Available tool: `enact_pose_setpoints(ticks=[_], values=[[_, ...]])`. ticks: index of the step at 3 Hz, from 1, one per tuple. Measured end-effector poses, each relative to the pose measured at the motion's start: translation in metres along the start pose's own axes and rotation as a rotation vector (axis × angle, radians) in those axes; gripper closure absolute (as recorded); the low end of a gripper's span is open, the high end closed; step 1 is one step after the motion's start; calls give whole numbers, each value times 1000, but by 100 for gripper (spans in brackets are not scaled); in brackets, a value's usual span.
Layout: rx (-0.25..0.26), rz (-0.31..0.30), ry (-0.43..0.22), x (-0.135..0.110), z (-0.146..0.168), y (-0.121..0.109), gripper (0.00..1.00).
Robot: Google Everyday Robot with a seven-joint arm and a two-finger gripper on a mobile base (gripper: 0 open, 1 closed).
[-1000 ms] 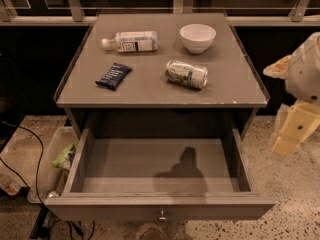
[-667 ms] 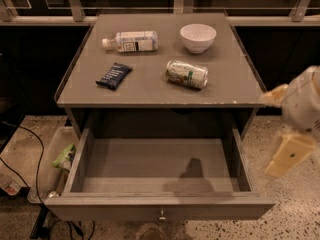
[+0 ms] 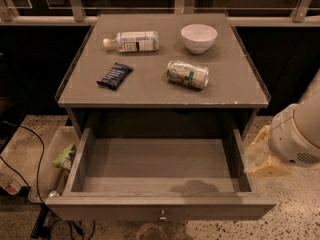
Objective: Close top drawer
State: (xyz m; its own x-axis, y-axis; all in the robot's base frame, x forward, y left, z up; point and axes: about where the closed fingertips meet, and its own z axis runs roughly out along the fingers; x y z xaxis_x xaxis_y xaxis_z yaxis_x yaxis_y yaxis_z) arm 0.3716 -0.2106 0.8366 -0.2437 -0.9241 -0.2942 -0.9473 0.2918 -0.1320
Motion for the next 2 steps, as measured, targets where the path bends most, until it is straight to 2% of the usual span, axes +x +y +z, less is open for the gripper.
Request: enact_pose_setpoints(ticks=[1, 2], values=[[1, 0, 0, 0, 0, 0, 83], [-20, 7, -25, -1, 13, 6, 100]])
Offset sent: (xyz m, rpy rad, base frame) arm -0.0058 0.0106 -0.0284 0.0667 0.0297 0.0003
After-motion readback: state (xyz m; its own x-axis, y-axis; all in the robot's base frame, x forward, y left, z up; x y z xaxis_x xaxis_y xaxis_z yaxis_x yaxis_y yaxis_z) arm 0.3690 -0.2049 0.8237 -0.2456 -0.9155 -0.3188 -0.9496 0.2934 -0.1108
